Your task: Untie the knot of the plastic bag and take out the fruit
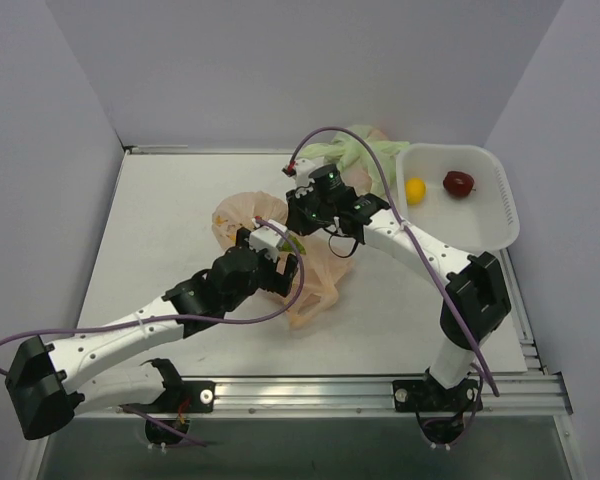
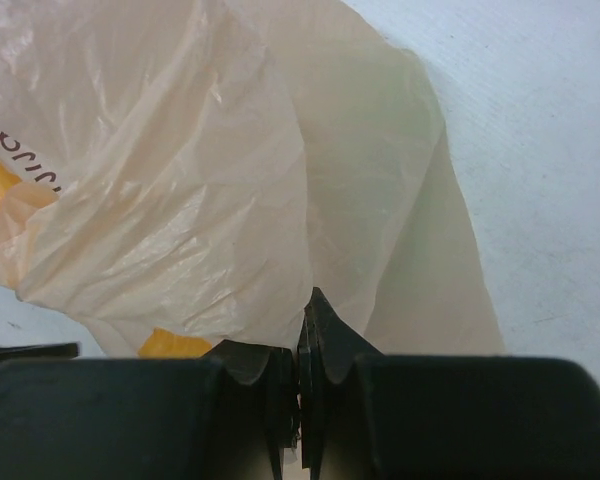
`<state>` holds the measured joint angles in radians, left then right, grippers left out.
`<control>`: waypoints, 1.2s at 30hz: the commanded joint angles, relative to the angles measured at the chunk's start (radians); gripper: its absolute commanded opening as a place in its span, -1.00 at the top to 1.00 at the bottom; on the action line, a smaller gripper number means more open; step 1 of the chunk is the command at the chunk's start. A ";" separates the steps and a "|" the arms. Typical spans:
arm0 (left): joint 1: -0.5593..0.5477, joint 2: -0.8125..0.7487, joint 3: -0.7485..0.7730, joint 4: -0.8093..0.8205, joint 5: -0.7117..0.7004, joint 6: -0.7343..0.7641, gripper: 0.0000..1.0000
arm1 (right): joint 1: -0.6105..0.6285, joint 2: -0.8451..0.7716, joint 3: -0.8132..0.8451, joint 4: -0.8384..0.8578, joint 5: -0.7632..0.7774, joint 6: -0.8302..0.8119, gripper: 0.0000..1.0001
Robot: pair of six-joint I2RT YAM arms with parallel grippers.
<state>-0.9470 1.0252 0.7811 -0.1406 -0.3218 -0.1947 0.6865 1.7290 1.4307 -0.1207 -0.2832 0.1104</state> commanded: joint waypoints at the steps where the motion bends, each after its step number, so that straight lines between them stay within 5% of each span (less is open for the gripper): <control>1: -0.001 0.071 -0.016 0.298 -0.098 0.069 -0.90 | 0.004 -0.063 -0.024 0.030 -0.050 0.021 1.00; 11: 0.007 0.305 -0.043 0.368 -0.269 -0.064 -0.61 | -0.019 -0.068 -0.056 0.053 -0.082 0.040 1.00; 18: 0.005 0.296 -0.184 0.198 -0.198 -0.385 -0.43 | -0.094 -0.026 0.016 0.069 -0.039 0.080 1.00; 30: -0.027 0.260 -0.293 0.056 0.016 -0.609 -0.31 | -0.214 0.250 0.264 0.090 0.125 0.255 0.95; 33: -0.029 0.221 -0.312 0.049 0.013 -0.623 -0.28 | -0.231 0.282 0.283 0.079 0.127 0.275 0.87; 36: -0.030 0.188 -0.316 0.041 0.018 -0.617 -0.28 | -0.235 0.288 0.290 0.058 0.108 0.256 0.46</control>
<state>-0.9722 1.2640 0.4652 -0.0269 -0.3347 -0.7872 0.4614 2.0335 1.6588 -0.0647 -0.1993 0.3626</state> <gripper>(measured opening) 0.636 0.233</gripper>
